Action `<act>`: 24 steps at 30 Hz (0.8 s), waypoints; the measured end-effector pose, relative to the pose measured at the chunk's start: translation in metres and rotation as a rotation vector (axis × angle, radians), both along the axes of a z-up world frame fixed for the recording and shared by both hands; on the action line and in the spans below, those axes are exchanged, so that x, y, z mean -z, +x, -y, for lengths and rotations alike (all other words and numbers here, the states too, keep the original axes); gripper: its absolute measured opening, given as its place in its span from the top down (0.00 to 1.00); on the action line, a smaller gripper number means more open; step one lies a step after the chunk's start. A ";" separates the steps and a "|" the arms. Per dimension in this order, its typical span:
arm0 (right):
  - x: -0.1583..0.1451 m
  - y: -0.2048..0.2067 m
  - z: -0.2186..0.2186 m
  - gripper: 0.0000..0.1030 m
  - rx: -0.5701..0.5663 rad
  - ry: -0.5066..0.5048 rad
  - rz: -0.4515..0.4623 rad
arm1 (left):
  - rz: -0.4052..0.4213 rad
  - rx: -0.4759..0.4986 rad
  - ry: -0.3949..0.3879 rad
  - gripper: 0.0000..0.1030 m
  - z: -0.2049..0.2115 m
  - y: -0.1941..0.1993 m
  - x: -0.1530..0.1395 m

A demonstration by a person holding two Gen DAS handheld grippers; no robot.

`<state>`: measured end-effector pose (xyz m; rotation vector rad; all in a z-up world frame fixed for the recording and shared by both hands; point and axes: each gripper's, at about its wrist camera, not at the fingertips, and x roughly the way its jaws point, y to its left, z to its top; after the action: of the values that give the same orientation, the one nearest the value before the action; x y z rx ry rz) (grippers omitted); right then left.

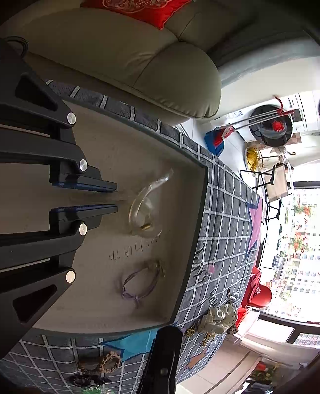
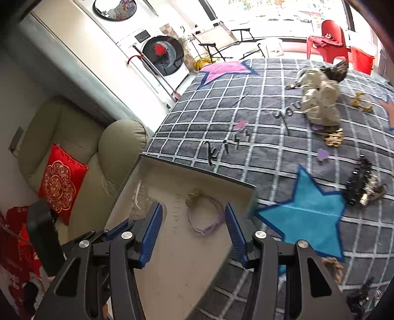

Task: Organize jewelry
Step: 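Open the left tool and right tool to drop both items into the box, then move both tools back over the jewelry on the table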

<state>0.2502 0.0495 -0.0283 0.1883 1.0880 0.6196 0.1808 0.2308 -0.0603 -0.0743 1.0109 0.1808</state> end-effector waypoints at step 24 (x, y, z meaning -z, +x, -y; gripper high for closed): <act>-0.026 -0.079 0.060 0.19 0.024 0.005 0.057 | 0.098 0.008 0.100 0.00 0.037 -0.050 -0.044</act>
<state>0.1713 -0.0101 -0.0025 0.1866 1.0282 0.6032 0.1309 0.1943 -0.0167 0.0118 0.9029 0.2182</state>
